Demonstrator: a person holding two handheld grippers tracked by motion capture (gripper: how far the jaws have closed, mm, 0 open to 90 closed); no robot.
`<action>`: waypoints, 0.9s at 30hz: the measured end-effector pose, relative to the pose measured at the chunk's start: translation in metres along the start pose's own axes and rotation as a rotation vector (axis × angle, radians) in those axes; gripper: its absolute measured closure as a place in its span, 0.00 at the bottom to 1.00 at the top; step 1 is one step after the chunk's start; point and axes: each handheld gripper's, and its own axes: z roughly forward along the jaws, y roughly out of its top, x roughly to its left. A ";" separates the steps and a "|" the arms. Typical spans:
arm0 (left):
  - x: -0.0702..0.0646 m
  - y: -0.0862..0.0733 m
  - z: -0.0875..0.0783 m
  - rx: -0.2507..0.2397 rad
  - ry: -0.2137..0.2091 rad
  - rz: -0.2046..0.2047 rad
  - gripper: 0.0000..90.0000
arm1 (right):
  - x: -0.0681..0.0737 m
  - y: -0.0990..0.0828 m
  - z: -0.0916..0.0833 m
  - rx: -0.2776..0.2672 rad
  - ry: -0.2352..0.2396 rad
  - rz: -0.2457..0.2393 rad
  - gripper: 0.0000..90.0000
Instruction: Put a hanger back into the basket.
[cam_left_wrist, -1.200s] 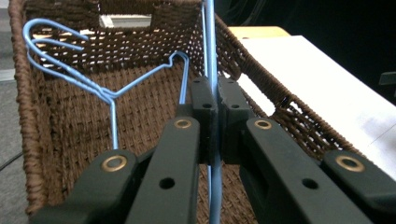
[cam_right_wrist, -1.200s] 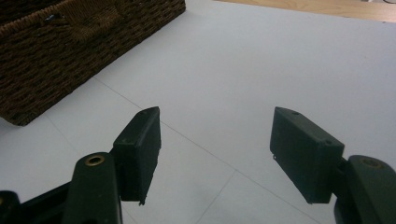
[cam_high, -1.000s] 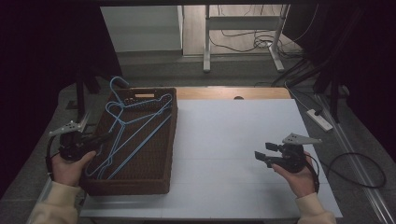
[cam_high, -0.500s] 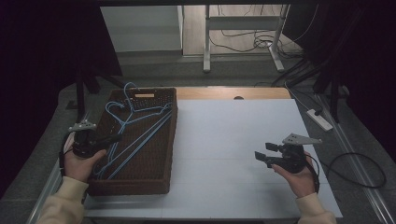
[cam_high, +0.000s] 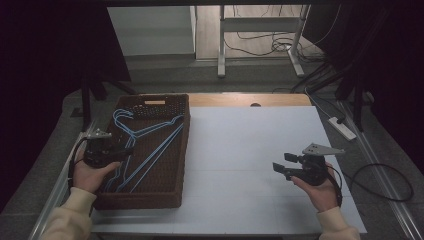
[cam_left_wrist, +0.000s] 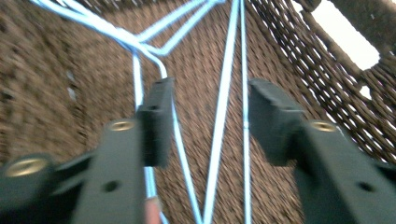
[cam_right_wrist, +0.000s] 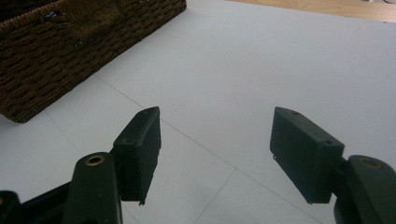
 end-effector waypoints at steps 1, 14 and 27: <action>-0.001 0.000 -0.002 -0.027 0.022 0.009 0.54 | 0.000 0.000 0.000 0.000 0.000 0.000 0.38; -0.038 0.009 -0.041 -0.246 -0.166 0.104 0.30 | 0.000 -0.001 0.003 0.013 0.010 -0.002 0.36; -0.075 -0.016 -0.039 -0.260 -0.261 0.123 0.27 | 0.000 -0.007 0.002 0.012 0.015 -0.009 0.33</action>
